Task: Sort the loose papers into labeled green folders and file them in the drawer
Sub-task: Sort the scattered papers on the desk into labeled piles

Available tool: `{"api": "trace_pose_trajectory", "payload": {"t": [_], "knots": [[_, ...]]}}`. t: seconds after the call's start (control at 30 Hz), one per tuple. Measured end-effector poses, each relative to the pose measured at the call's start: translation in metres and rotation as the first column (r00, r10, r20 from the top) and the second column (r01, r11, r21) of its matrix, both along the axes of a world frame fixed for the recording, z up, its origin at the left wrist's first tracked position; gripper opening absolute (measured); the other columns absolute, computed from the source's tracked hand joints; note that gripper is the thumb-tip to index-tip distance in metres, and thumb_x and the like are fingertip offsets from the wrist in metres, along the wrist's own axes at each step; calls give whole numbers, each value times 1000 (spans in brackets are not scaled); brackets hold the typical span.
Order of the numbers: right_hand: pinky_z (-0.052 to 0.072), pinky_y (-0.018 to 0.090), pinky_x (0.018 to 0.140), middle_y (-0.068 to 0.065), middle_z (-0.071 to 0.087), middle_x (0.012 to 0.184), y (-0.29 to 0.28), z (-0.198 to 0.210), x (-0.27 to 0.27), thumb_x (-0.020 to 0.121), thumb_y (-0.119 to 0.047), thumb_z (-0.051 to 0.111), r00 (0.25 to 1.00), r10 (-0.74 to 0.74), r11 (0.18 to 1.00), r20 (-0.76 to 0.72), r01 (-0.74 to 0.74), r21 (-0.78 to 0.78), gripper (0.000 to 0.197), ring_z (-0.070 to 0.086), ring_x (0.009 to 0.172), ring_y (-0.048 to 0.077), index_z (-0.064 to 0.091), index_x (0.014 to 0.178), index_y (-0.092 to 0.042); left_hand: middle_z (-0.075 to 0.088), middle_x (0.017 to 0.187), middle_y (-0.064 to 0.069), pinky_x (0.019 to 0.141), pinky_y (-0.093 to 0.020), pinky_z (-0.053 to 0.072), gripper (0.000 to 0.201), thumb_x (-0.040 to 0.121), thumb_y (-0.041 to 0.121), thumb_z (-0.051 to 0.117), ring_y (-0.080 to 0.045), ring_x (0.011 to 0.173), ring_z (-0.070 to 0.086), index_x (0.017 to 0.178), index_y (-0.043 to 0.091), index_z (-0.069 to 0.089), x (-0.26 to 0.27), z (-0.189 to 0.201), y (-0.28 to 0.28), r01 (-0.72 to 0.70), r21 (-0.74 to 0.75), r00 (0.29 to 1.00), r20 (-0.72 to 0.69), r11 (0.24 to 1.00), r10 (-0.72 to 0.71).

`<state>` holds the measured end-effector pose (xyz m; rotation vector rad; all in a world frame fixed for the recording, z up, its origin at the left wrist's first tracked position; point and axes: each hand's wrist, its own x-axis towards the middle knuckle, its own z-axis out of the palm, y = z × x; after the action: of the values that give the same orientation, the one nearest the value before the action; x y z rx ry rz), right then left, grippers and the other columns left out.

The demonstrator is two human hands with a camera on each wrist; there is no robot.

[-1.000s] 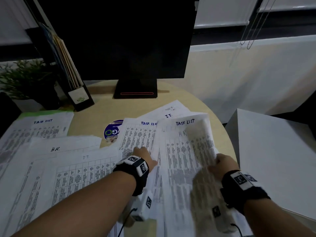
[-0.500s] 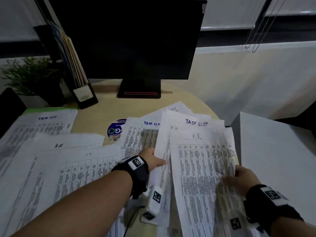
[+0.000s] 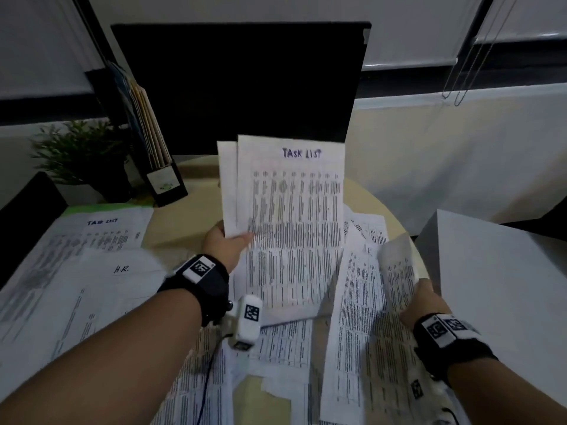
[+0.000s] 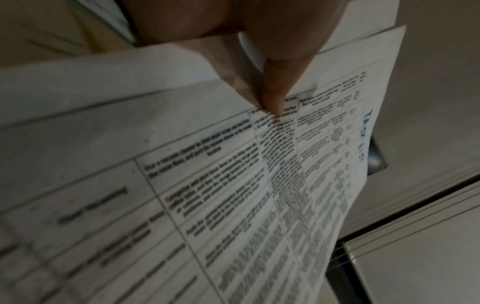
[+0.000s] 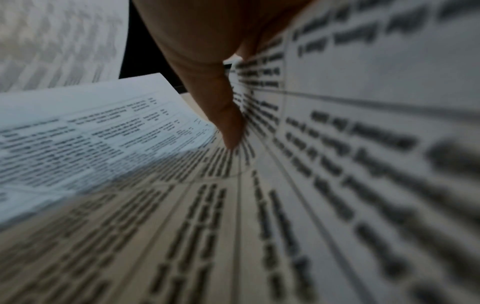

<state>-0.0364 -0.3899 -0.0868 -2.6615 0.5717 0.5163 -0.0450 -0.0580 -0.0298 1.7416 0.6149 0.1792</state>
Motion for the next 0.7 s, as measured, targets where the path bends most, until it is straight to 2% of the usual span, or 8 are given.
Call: {"api": "trace_pose_trajectory", "payload": {"t": [0.1,0.23,0.37,0.43,0.5,0.57,0.63,0.7], "knots": [[47,38,73,17,57,96,8,1,2,87,-8,53,998,64,998,10,-64,-25,36,59,88,34,31,115,-8,65,104,-1,86,-32,48,31,87,17,69,-22,95,61,117,17,62,6,36,7,-127,-42,975,177,991,133],[46,36,66,9,53,78,24,1,5,85,-6,57,995,96,995,-15,-96,5,45,55,73,29,29,121,-7,64,102,1,89,-31,50,35,84,19,72,-18,95,61,118,13,62,11,80,18,-257,-114,888,365,960,281],[45,43,95,20,51,126,28,5,10,69,-26,82,987,42,999,157,-37,-32,93,51,115,36,27,140,-6,62,96,5,69,-12,49,29,83,15,73,-4,80,62,108,16,60,9,100,18,-244,-131,854,441,961,277],[43,41,95,21,51,130,24,17,20,68,-37,83,935,-133,960,330,38,277,92,51,118,36,36,139,-1,66,95,3,64,-11,49,27,81,11,74,-2,76,63,106,15,63,5,94,8,-115,-86,917,374,990,139],[48,39,85,16,58,123,25,37,23,71,-55,74,914,-365,584,180,74,808,78,59,106,31,53,125,-3,68,101,-1,67,-17,50,32,80,11,75,-12,86,64,111,12,65,0,76,-4,14,-34,972,233,999,-6],[50,31,73,10,66,103,28,50,19,83,-54,61,930,-363,347,56,79,935,50,67,88,20,62,105,-10,68,102,0,70,-21,49,36,78,12,77,-13,87,64,112,14,64,-6,52,-11,131,5,986,100,991,-130],[53,31,63,4,66,80,34,56,8,86,-39,65,964,-202,561,171,-29,827,27,67,69,13,62,85,-13,68,101,1,73,-24,49,33,79,11,76,-9,83,64,109,17,64,-12,30,-19,240,-25,971,2,971,-240],[56,39,75,7,67,84,30,46,4,80,-26,75,956,-55,824,288,-120,554,16,66,76,22,62,79,-16,68,104,1,78,-24,48,27,84,14,71,-11,87,64,110,16,65,-16,9,-27,325,-42,942,-72,945,-327]]}}
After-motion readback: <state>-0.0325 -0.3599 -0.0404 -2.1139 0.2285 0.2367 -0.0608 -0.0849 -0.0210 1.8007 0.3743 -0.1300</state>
